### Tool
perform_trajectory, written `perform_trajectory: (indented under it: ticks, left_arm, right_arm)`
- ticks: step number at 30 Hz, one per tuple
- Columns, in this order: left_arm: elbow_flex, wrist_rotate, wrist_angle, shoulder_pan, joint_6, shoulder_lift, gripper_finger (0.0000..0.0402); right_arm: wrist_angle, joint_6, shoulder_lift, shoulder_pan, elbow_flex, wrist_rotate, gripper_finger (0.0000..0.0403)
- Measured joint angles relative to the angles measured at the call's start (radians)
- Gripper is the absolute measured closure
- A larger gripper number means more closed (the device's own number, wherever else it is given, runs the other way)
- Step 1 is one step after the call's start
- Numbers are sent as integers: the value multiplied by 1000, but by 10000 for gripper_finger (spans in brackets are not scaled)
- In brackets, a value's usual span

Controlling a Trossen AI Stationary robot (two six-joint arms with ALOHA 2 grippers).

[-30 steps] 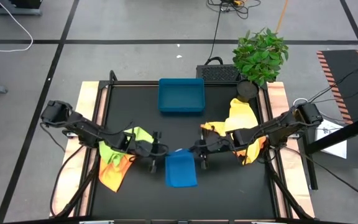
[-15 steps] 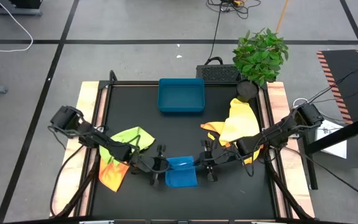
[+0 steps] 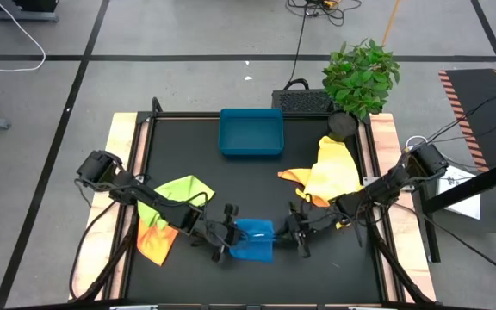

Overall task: Fold microfiber towels
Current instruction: Fold the blue microfiber cloth, then put the blue microfiber cloth into the blue bin

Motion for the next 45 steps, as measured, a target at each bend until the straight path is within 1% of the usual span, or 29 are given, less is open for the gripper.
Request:
perform_trajectory:
  ticks: [2, 5, 8, 11, 16, 19, 25, 36, 40, 43, 45]
  left_arm:
    - [7, 2, -21, 0, 0, -2, 392]
    - [24, 9, -69, 0, 11, -5, 397]
    - [45, 12, -125, 0, 12, -5, 393]
    - [53, 33, -144, 0, 13, -4, 387]
    - [52, 99, -143, -1, -6, -3, 393]
    - [52, 124, -137, -2, -16, -3, 392]
    - [48, 132, -108, -28, -26, -3, 368]
    - [49, 108, -107, -38, -44, 6, 365]
    - [50, 104, -99, -28, -41, 6, 364]
    - [50, 104, -100, -21, -41, 6, 364]
    - [50, 104, -99, -18, -41, 6, 364]
  right_arm:
    - [11, 0, 2, 16, 0, 9, 401]
    - [17, 5, 15, 34, 0, 49, 401]
    - [53, 23, 53, 36, 1, 49, 401]
    - [115, 40, 114, 36, 0, 22, 401]
    - [195, 83, 188, 36, 2, -28, 399]
    - [197, 100, 193, 39, 2, -38, 397]
    - [161, 93, 175, 60, -3, -67, 395]
    - [160, 87, 168, 61, -2, -57, 391]
    - [178, 87, 168, 66, -2, -113, 363]
    - [193, 79, 168, 84, -1, -149, 323]
    - [192, 79, 168, 92, -1, -198, 294]
